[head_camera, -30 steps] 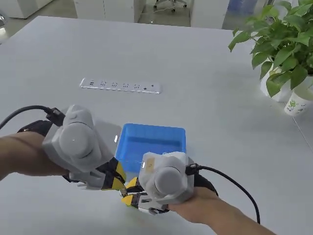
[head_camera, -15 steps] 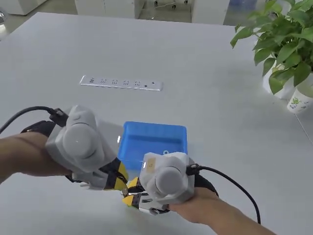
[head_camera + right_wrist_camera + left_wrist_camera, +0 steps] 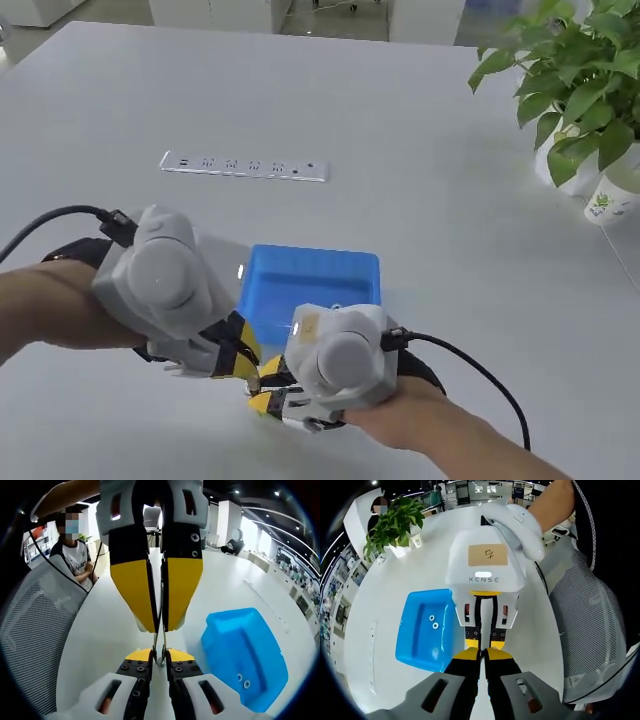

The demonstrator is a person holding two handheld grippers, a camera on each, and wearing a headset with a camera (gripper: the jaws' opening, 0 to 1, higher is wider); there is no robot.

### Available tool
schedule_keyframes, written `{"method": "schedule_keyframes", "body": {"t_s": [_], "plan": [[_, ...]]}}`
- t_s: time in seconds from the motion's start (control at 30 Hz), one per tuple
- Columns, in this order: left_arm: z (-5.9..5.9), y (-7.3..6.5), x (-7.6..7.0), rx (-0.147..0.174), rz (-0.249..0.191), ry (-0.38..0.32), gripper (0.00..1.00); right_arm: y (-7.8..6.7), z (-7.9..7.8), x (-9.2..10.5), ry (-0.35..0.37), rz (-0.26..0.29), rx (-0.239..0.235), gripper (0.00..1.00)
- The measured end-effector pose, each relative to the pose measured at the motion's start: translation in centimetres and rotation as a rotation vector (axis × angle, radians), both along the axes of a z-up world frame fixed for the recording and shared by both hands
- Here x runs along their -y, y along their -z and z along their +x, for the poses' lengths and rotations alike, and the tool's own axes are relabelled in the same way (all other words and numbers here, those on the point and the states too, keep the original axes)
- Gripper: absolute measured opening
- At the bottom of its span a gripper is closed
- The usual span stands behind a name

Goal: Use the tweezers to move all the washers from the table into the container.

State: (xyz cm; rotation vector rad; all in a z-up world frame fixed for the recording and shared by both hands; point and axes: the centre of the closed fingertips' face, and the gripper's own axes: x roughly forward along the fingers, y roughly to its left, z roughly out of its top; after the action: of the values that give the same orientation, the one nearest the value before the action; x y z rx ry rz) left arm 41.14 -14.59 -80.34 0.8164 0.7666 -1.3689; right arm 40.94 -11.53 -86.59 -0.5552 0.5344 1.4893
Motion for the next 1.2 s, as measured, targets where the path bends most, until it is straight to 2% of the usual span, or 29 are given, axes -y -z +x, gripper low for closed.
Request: {"method": "schedule_keyframes", "body": {"t_s": [0.4,0.83,1.2], "plan": [[-0.2,0.0,0.2,-0.002,-0.001,0.006,0.07,0.1,-0.1,0.1,0.013,-0.004,-0.022,0.11],[-0.1,0.0,0.1,-0.002,0.005,0.005,0.07,0.0,-0.1,0.1,0.0,-0.016,-0.014,0.11],[0.0,-1.2,0.1,0.003,0.0,0.005,0.07,-1.2,0.0,0.1,-0.001,-0.009,-0.003,0.11]]}}
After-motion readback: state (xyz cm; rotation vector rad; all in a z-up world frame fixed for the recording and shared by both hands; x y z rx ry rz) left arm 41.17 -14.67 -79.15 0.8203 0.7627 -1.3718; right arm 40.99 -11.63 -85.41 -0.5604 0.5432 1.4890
